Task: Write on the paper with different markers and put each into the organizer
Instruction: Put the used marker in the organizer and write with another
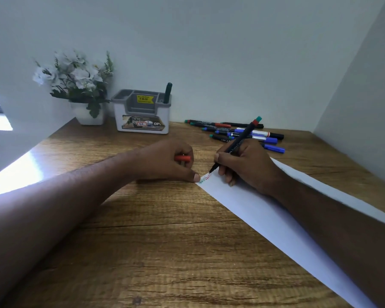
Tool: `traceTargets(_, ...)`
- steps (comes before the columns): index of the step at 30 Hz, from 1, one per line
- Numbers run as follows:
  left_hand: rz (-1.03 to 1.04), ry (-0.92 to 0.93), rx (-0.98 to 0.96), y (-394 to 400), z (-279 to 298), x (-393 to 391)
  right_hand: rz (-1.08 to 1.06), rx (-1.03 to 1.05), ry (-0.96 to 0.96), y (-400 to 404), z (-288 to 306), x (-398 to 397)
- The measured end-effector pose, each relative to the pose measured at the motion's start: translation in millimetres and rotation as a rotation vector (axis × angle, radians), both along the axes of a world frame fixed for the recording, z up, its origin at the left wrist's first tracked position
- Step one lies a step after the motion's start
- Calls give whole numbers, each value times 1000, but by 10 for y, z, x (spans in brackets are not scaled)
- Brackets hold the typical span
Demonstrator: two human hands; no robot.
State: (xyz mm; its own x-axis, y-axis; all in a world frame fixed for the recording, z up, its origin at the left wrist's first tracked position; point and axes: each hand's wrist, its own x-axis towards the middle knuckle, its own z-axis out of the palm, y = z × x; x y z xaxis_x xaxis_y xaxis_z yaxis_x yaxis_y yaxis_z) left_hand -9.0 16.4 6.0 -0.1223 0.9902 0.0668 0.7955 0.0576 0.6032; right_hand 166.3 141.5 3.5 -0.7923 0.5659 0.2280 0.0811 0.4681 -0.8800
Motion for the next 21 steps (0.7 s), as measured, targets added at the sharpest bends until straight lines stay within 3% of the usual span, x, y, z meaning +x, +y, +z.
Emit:
traceTargets(6,19,-67,-19,-68,89,57,4,-95,148,5,26,-13)
traceTargets(11,36,-158,176,-76,12,91,86,-226,285,24,41,-23)
traceTargets(16,32,-306,283,-90,50,86,146,-239,322,52,70,-18)
traceTargets(21,22,-286,270,-74,15,59,128,-286,348,51,70,-28)
